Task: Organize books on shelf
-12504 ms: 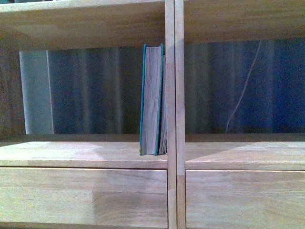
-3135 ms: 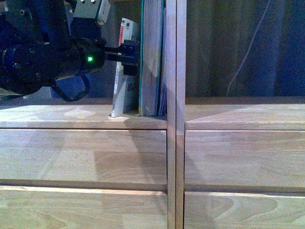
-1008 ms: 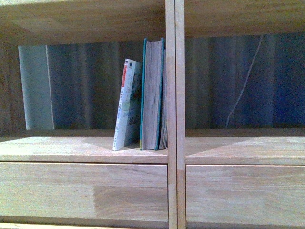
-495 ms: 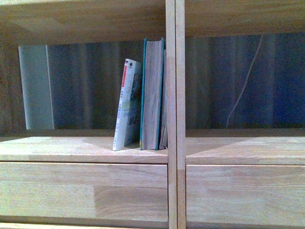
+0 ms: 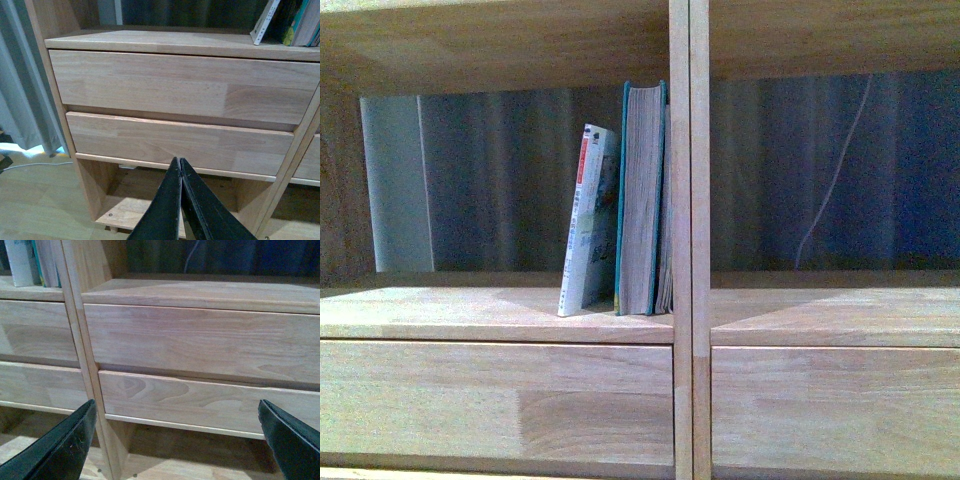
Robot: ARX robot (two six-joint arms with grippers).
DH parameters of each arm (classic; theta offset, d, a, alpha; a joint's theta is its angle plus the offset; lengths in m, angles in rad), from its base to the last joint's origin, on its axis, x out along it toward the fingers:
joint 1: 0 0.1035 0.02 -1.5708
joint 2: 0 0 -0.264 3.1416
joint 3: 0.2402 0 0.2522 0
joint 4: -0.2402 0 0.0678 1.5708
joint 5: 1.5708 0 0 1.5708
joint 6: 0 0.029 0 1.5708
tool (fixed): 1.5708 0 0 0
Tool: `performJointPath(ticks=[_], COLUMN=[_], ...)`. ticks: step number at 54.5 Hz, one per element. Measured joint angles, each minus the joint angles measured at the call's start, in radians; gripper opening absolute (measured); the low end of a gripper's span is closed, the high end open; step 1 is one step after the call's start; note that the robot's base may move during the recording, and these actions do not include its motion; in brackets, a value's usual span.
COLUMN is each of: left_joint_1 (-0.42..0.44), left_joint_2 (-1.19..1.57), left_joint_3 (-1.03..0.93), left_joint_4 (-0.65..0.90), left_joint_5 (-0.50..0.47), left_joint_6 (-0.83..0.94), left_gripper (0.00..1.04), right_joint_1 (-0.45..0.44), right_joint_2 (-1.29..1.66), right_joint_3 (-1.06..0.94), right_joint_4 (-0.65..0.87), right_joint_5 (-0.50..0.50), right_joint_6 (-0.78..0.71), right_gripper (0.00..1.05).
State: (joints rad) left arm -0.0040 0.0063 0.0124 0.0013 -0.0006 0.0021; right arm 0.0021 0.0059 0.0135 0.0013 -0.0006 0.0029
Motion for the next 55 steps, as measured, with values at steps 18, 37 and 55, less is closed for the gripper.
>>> performJointPath(ticks=[18,37,55], left_joint_1=[0.0,0.0,0.0], left_joint_2=[0.0,0.0,0.0], left_joint_3=[0.0,0.0,0.0], left_joint_4=[0.0,0.0,0.0], left_joint_5=[0.0,0.0,0.0], left_joint_6=[0.0,0.0,0.0], left_gripper=[0.46,0.98,0.97], right_joint_1=[0.0,0.0,0.0], right_joint_2=[0.0,0.0,0.0], right_joint_3=[0.0,0.0,0.0], right_joint_4=[0.0,0.0,0.0], right_joint_5=[0.0,0.0,0.0], right_joint_6=[0.0,0.0,0.0], right_gripper=[0.98,0.98,0.98])
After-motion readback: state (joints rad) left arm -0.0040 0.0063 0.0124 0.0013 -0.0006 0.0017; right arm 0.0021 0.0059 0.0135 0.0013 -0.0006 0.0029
